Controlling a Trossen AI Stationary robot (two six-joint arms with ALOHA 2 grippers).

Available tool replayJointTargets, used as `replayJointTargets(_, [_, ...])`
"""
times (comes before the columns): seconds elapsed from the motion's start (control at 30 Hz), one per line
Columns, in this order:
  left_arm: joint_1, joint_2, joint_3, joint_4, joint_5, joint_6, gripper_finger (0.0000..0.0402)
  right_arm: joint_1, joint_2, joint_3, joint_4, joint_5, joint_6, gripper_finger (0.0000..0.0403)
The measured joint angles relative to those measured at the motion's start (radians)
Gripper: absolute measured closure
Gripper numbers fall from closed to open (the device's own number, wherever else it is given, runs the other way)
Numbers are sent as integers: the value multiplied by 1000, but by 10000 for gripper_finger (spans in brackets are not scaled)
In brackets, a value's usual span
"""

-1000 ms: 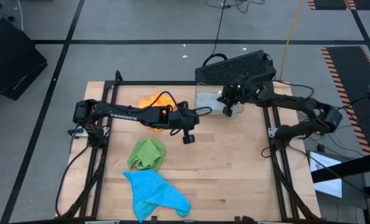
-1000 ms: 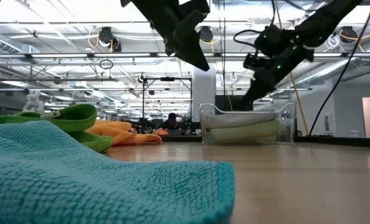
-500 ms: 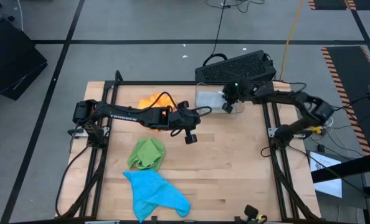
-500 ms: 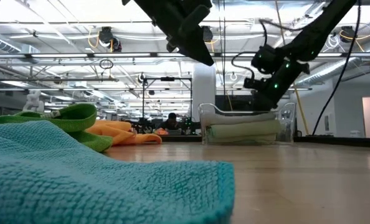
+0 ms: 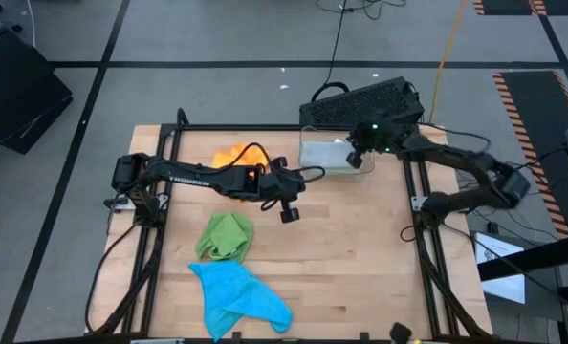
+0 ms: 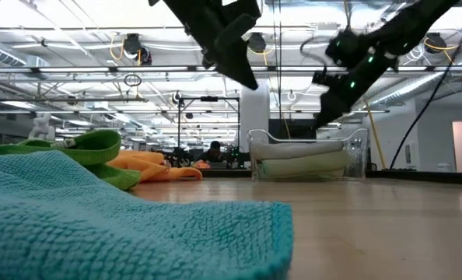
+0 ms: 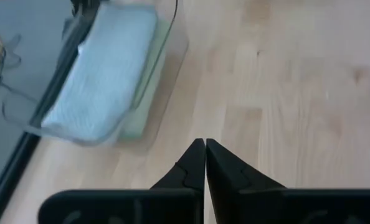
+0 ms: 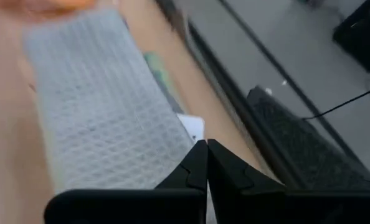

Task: Fold microfiber towels
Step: Fold the green microfiber towel

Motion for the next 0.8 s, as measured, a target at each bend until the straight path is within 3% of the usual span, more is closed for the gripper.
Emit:
replayJointTargets(0.2, [0,0,0,-196,-1,-87,383,110,-240,0,-154,0,62,403])
replayJointTargets(0.3, [-15,1,0,-318,-11,-180,382,221,-340,0,-229,-2,120,403])
replayJointTargets(0.47, [-85,2,-76,-348,-26,-275,374,461,-447,-33,-243,-1,251,403])
replayJointTargets(0.57, [-146,2,-124,-342,-27,-366,349,601,-466,-64,-219,9,315,403])
replayJointTargets(0.8, [-340,1,-145,-358,-27,-550,257,861,-430,-175,-88,153,372,403])
